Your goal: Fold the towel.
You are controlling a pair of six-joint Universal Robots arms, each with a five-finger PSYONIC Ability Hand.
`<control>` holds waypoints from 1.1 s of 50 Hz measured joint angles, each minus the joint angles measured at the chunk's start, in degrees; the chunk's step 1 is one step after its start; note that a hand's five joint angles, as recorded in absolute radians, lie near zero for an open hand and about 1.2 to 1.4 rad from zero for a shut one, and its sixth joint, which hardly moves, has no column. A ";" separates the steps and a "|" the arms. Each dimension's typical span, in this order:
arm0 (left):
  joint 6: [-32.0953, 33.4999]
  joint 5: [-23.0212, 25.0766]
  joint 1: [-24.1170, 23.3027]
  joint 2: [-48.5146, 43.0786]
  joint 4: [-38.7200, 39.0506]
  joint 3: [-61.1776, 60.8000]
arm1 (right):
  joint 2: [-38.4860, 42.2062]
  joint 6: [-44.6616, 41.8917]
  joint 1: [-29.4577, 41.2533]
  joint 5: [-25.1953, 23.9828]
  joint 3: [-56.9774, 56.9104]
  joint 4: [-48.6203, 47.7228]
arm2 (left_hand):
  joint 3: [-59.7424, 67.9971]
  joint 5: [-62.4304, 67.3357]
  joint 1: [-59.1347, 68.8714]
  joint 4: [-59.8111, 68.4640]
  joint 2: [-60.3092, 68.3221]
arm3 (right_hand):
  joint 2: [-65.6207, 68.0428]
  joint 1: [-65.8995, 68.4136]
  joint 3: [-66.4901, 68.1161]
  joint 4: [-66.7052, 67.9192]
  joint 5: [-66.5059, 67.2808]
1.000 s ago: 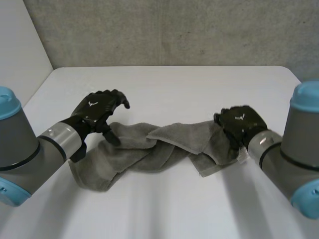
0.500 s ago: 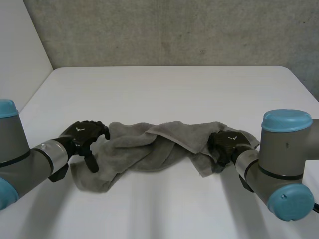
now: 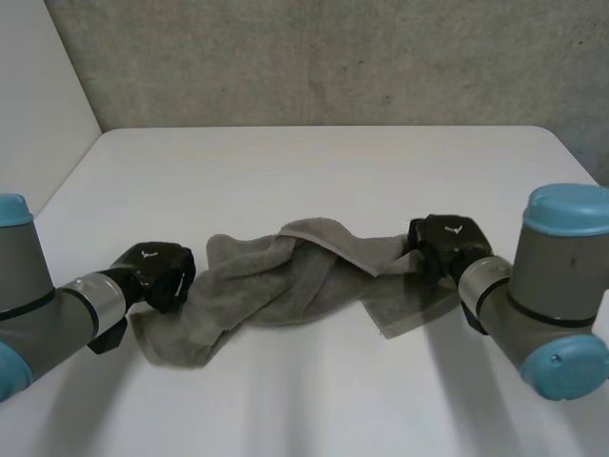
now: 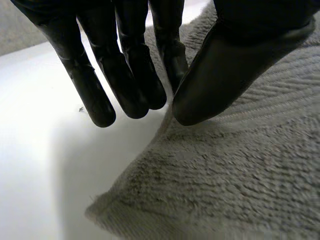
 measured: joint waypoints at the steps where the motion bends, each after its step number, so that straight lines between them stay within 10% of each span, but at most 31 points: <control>1: 0.01 0.01 0.02 -0.09 -0.40 -0.04 | -0.88 -0.12 -0.63 -0.44 0.09 0.19 | 0.39 0.00 0.00 0.45 0.38 | 0.00 0.06 0.00 0.00 0.00; 12: 0.03 0.09 0.74 0.47 -5.44 0.03 | -7.02 -3.58 -7.77 -6.04 0.08 3.58 | -37.64 -37.60 -36.74 -38.10 -38.42 | 0.00 0.12 0.00 0.00 0.00; 55: 1.26 -0.38 5.18 4.31 -9.54 -4.56 | -7.20 -8.27 -11.47 -8.81 3.53 3.44 | -41.59 -42.32 -40.88 -42.26 -42.41 | 0.00 0.12 0.27 0.00 0.00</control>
